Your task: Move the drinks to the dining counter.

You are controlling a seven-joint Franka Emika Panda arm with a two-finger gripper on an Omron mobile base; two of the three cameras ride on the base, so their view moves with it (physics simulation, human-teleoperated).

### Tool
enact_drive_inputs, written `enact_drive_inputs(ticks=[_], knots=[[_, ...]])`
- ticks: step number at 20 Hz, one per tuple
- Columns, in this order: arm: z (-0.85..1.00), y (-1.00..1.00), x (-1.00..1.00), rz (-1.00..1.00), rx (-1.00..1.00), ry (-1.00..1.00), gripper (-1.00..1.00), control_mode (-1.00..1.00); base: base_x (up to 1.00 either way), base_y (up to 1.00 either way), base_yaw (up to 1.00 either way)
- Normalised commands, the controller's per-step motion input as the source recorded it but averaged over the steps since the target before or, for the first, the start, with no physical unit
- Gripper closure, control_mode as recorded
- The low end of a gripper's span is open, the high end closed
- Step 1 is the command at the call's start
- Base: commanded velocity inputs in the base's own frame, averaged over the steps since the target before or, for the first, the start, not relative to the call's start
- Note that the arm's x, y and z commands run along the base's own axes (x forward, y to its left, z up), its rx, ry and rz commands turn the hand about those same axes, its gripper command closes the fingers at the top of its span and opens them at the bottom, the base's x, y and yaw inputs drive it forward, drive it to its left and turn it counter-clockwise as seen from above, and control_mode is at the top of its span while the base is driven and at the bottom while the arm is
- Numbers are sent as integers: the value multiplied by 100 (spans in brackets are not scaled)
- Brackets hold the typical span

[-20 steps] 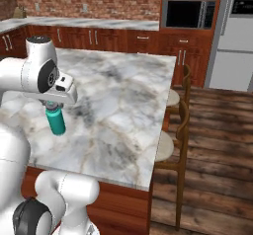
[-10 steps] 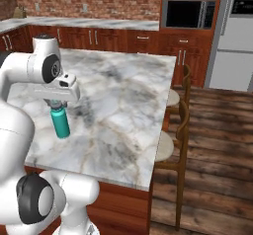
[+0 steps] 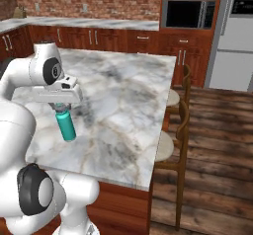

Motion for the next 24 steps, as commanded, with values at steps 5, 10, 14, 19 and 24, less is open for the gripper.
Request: enact_drive_inputs(ticks=[5,10,14,19,24], knots=[[-29,-24,17,0,2,0,100,-100,0,0,0],[-20,-14,11,0,0,0,100,-100,0,0,0],[-23,-3,18,0,0,0,100,-100,0,0,0],[-22,-1,28,0,0,0,100,-100,0,0,0],[-20,-1,32,0,0,0,100,-100,0,0,0]])
